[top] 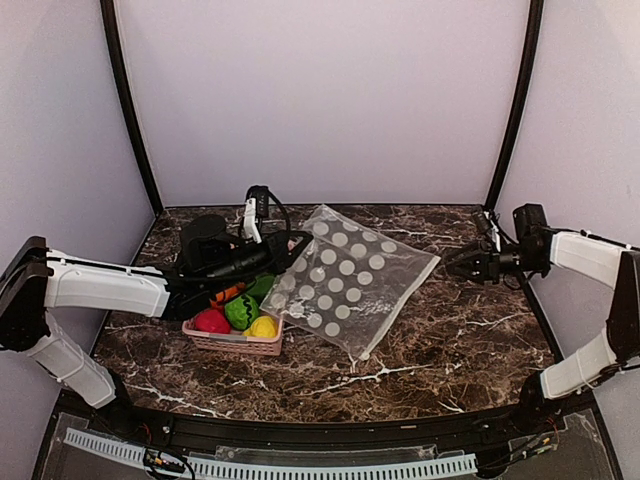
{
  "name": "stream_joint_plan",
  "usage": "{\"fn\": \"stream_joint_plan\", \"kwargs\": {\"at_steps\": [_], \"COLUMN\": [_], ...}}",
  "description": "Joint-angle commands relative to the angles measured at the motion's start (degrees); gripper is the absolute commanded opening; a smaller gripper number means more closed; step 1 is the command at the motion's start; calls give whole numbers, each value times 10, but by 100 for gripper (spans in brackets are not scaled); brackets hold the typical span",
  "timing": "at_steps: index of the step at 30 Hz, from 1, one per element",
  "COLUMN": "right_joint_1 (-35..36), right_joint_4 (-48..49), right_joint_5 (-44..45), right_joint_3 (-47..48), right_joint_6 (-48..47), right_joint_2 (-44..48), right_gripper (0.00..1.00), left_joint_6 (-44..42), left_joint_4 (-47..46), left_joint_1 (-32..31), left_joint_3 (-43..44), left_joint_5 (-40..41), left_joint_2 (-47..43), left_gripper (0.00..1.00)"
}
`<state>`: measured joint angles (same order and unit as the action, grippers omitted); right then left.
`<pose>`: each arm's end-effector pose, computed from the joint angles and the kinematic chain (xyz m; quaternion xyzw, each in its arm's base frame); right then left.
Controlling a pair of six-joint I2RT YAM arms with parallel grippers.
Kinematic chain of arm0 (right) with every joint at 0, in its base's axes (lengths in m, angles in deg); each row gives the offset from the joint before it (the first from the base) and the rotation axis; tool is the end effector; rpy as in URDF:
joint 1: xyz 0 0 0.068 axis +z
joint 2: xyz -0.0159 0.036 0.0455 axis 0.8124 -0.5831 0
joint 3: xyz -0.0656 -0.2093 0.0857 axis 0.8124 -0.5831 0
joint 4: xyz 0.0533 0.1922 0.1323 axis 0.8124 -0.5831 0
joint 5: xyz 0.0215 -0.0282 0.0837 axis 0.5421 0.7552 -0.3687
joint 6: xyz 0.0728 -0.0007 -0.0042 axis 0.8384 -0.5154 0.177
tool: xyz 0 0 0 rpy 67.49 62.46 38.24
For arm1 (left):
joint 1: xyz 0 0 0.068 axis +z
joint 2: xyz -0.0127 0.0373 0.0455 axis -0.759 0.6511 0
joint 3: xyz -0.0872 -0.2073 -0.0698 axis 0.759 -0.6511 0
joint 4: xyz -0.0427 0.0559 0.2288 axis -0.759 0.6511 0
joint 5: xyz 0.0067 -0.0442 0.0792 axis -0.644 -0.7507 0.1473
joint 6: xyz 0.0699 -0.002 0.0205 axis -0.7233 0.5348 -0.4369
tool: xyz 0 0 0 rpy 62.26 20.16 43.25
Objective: Place the food in the zip-top bag and seal the zipper
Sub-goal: Pass from the left arm to the right
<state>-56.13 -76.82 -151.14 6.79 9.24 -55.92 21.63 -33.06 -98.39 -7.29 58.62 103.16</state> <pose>0.2482 0.0500 0.2009 -0.3673 0.7034 0.4717 0.3845 0.2216 -0.2633 0.2540 0.1173 0.6710 -0.5111 0.5241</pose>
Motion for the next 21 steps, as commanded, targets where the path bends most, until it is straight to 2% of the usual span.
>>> {"fn": "stream_joint_plan", "kwargs": {"at_steps": [1, 9, 11, 14, 18, 19, 20, 21], "right_joint_1": [42, 110, 120, 128, 129, 129, 128, 128], "right_joint_4": [0, 86, 82, 67, 48, 47, 46, 42], "right_joint_5": [22, 56, 45, 30, 23, 24, 24, 24], "right_joint_3": [-10, 14, 27, 43, 56, 57, 61, 63], "right_joint_6": [-8, 80, 82, 83, 94, 101, 111, 118], "right_joint_2": [-6, -22, -34, -47, -32, -24, -15, -8], "right_gripper": [47, 47, 41, 23, 13, 11, 10, 9], "left_joint_6": [21, 19, 20, 19, -7, -27, -39, -74], "left_joint_4": [-31, -22, -19, -9, 56, 99, 155, 182], "left_joint_1": [2, 3, 2, 3, 3, 3, 2, 2], "left_joint_3": [10, 22, 22, 24, 52, 76, 91, 124], "left_joint_5": [-16, -20, -20, -13, 9, 15, 32, 39], "left_joint_2": [0, 2, 2, 0, 1, 5, 9, 11], "left_gripper": [1, 1, 1, 1, 1, 2, 5, 15]}}
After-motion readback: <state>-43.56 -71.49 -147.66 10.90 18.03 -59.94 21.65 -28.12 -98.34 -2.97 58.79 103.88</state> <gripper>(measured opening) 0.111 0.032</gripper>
